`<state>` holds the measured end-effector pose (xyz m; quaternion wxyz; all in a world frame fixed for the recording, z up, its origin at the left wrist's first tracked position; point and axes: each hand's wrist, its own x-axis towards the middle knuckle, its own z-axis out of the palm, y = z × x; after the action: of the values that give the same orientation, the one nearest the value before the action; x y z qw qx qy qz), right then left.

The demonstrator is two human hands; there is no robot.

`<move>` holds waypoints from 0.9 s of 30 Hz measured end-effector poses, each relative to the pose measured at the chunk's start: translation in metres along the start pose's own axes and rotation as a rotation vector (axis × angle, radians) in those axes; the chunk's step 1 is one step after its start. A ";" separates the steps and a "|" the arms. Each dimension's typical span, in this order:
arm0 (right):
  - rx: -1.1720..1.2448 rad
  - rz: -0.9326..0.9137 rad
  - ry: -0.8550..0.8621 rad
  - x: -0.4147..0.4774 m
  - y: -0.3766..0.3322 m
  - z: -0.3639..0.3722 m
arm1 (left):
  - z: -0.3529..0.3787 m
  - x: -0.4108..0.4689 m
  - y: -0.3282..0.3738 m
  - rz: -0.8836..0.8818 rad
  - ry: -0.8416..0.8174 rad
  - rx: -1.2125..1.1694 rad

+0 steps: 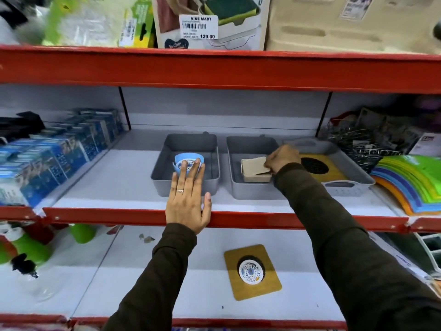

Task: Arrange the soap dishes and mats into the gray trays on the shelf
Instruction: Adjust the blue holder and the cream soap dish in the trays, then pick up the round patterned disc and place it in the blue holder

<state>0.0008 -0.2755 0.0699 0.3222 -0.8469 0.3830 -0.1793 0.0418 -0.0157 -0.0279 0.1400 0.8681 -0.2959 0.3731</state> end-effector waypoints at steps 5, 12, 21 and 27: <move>0.217 -0.164 0.077 -0.051 0.003 -0.020 | 0.000 -0.001 0.001 0.010 0.018 0.011; 0.568 -0.465 0.238 -0.182 0.091 0.053 | 0.001 -0.001 0.002 0.032 0.023 0.038; -0.360 0.130 -0.387 -0.140 0.224 0.186 | 0.002 0.002 0.003 0.022 0.046 0.087; -0.347 0.215 -0.380 -0.127 0.246 0.206 | 0.002 0.004 0.003 0.014 0.055 0.092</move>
<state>-0.0982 -0.2171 -0.2552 0.2558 -0.8623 0.4284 0.0864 0.0435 -0.0205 -0.0269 0.1056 0.8611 -0.2806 0.4107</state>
